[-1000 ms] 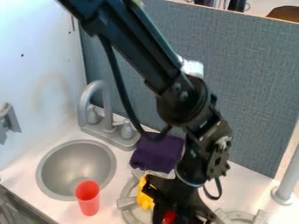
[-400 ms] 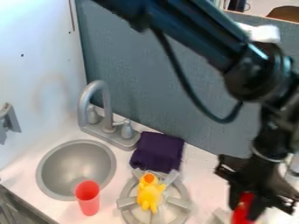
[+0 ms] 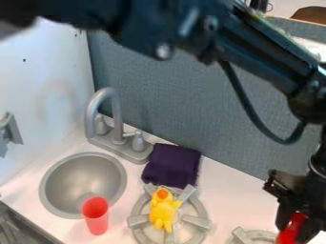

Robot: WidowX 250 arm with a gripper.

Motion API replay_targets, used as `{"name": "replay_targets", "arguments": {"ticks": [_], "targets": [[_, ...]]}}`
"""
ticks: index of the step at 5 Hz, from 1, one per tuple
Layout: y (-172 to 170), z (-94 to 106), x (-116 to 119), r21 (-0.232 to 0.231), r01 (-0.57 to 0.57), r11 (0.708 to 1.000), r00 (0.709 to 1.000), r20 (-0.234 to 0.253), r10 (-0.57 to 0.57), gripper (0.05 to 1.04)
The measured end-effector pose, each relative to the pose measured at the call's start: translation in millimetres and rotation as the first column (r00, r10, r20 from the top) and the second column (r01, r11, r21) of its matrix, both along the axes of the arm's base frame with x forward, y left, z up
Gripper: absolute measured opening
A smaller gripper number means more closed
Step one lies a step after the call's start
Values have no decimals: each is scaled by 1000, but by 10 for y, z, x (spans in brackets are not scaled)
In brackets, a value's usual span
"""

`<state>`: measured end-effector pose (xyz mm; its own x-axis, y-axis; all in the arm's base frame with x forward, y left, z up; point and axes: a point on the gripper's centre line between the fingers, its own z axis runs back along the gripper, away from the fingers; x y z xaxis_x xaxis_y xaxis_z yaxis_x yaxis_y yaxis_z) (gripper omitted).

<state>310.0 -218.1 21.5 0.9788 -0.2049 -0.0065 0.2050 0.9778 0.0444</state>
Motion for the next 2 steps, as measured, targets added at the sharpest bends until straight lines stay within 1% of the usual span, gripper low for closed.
{"name": "replay_targets", "arguments": {"ticks": [1, 2], "targets": [[6, -75, 7, 20, 0, 1000, 1000, -25, 0, 343], [9, -93, 12, 20, -1, 1000, 1000, -25, 2, 343]]}}
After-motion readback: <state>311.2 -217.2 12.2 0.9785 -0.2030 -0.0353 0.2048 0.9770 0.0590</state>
